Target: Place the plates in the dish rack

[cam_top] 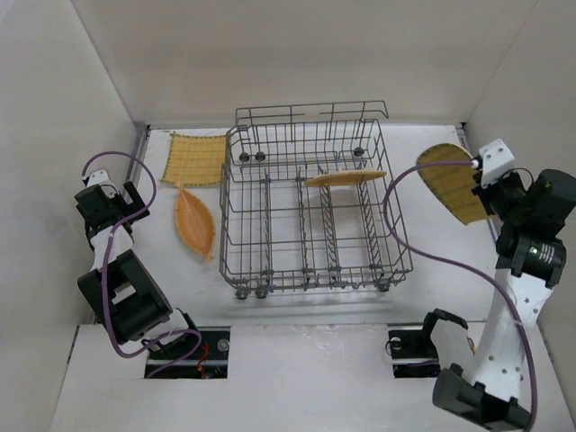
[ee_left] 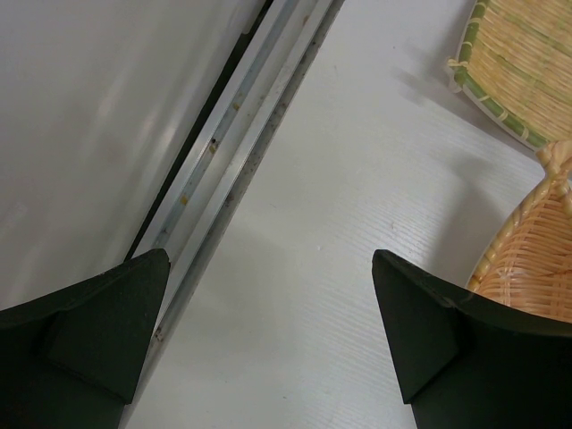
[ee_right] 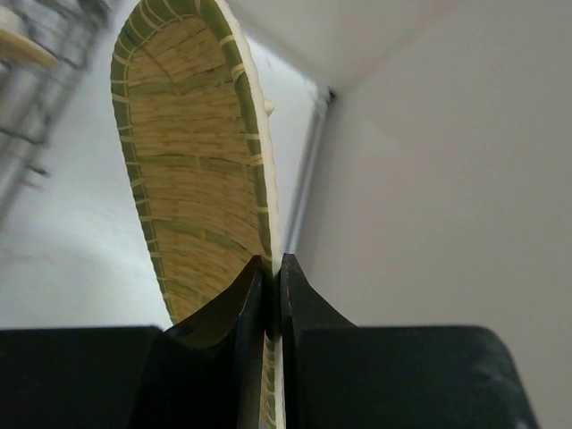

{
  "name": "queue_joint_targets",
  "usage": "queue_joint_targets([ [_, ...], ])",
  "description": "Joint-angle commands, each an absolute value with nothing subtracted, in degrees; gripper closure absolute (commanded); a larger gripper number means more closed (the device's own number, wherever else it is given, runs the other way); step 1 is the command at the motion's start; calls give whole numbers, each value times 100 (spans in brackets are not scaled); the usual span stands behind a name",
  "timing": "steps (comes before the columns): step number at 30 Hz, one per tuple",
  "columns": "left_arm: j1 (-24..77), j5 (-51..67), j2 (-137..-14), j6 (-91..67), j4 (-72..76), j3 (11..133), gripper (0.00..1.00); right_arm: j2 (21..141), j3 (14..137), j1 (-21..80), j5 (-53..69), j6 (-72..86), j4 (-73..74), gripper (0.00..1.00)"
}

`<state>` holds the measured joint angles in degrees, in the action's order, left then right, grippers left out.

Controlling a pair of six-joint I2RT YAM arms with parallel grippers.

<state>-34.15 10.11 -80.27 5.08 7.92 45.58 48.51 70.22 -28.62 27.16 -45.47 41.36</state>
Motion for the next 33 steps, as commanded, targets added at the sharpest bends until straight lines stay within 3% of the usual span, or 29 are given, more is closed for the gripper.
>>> queue_joint_targets([
  [1,-3424,1090,-7840,510,993,4641,0,4623,7207,-1933,2735,-3974,3208,100],
  [14,-3424,1046,-7884,501,958,4667,0,4754,6926,557,2592,-4236,2040,100],
  [33,-3415,897,-7945,466,932,4728,0,5028,5688,2121,2593,-5528,1152,100],
])
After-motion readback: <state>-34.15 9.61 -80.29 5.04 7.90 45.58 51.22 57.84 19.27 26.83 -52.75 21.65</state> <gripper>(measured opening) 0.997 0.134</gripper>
